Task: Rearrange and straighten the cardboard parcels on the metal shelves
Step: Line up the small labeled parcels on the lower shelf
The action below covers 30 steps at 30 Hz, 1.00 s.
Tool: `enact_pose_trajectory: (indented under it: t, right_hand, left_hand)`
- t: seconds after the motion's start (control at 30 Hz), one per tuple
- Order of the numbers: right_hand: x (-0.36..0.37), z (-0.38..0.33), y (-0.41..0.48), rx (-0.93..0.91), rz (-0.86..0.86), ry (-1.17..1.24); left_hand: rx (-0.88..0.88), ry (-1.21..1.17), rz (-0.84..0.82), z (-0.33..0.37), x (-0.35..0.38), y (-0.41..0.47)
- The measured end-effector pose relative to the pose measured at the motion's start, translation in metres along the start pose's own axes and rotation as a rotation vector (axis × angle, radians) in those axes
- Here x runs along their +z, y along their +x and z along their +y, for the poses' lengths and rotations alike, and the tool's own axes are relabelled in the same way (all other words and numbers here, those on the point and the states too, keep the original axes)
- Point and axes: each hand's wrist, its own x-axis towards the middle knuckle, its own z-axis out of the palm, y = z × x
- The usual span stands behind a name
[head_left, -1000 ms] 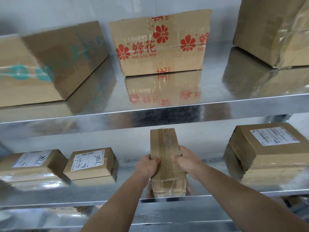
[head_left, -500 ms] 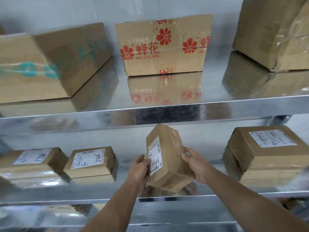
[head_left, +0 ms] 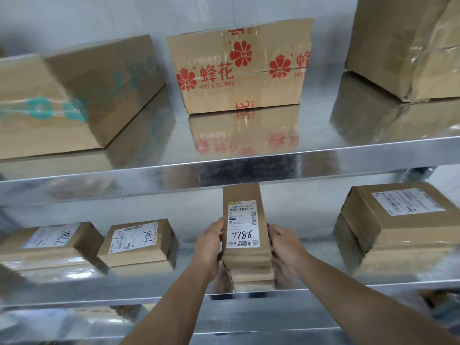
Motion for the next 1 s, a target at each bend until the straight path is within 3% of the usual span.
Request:
enact_pose_trajectory:
  t: [0.13,0.3,0.5,0.73,1.0]
  right_hand:
    - [0.005,-0.008,-0.007,0.066,-0.07,0.098]
    - [0.016,-0.013,-0.008,0.005,-0.054,0.213]
    - [0.023,-0.016,-0.004,-0.102,0.043,0.122]
    - [0.025,-0.015,-0.006,-0.12,-0.035,-0.017]
    - [0.025,-0.014,-0.008,-0.13,-0.014,-0.203]
  left_hand:
    - [-0.01,-0.012,-0.07,0.006,0.008,-0.001]
    - [-0.006,-0.013,-0.112,0.0,0.013,0.004]
    - [0.062,0.002,-0.071,-0.004,0.017,0.008]
    - [0.075,0.026,-0.065,-0.001,0.017,0.016]
    - [0.08,0.094,0.003,-0.007,0.018,0.026]
